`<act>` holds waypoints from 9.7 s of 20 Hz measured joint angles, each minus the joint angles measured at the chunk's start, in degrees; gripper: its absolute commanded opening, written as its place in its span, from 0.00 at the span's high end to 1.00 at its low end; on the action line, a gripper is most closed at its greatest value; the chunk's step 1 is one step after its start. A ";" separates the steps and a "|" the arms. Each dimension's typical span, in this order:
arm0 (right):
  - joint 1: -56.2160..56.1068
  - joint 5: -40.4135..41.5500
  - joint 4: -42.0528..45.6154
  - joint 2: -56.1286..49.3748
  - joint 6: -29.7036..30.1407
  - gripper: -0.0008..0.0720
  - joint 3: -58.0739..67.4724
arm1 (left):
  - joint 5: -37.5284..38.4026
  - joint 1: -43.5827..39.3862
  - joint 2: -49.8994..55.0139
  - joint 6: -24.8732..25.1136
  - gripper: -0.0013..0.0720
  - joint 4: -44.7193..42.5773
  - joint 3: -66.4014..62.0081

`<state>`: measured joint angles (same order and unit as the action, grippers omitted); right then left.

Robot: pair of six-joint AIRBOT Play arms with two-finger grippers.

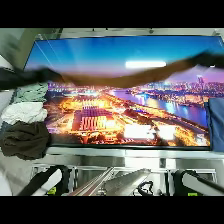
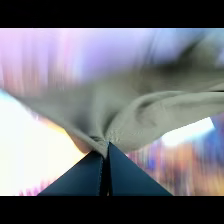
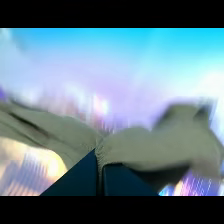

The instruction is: Fold the shirts.

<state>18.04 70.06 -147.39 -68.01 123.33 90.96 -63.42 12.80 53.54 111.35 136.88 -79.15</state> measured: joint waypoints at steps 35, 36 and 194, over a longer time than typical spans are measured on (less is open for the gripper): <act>-10.14 -33.92 3.08 -43.93 2.49 0.96 4.48 | 16.22 -6.36 59.01 7.82 0.96 -1.84 -14.80; -10.10 -33.97 3.06 -45.68 1.95 0.96 7.58 | 16.46 -6.51 60.22 7.65 0.96 -1.81 -17.22; 3.30 -6.51 10.99 -32.72 -5.79 0.02 -23.47 | -17.40 -15.52 48.72 -18.84 0.03 -28.61 -30.49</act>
<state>21.34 63.55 -136.40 -100.73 117.54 67.48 -80.82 -2.72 102.26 92.51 108.27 -109.65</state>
